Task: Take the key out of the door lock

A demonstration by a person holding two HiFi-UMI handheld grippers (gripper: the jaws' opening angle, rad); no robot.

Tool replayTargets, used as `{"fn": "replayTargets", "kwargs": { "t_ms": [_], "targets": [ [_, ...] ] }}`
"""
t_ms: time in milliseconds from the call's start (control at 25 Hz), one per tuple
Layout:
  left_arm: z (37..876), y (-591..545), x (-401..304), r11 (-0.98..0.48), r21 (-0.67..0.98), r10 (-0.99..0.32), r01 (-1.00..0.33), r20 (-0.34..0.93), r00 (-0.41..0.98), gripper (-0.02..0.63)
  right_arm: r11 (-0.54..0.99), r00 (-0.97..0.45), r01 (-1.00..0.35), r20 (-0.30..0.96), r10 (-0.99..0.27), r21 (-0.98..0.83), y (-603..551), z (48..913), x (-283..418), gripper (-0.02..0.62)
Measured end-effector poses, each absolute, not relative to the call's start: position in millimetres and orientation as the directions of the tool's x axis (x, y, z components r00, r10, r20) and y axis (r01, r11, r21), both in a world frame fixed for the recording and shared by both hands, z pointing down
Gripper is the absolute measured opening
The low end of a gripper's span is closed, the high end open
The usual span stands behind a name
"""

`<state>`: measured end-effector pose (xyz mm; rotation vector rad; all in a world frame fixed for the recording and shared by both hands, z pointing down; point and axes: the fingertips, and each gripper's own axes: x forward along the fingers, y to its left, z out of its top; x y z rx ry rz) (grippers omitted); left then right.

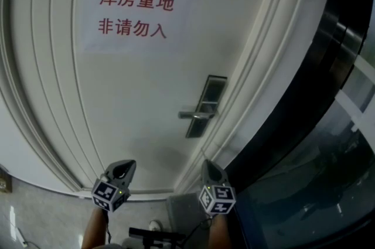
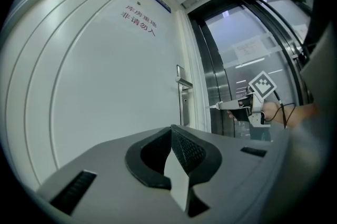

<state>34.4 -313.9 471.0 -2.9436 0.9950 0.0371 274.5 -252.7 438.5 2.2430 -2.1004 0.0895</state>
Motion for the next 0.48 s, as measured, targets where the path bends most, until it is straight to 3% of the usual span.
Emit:
{"fn": "replayTargets", "kwargs": {
  "t_ms": [480],
  "targets": [
    [474.2, -302.8, 28.9, -0.783, -0.010, -0.622, -0.623, -0.024, 0.783, 0.009, -0.061, 0.062, -0.998, 0.051, -0.997, 0.029, -216.7, 438.6, 259.8, 0.020]
  ]
}}
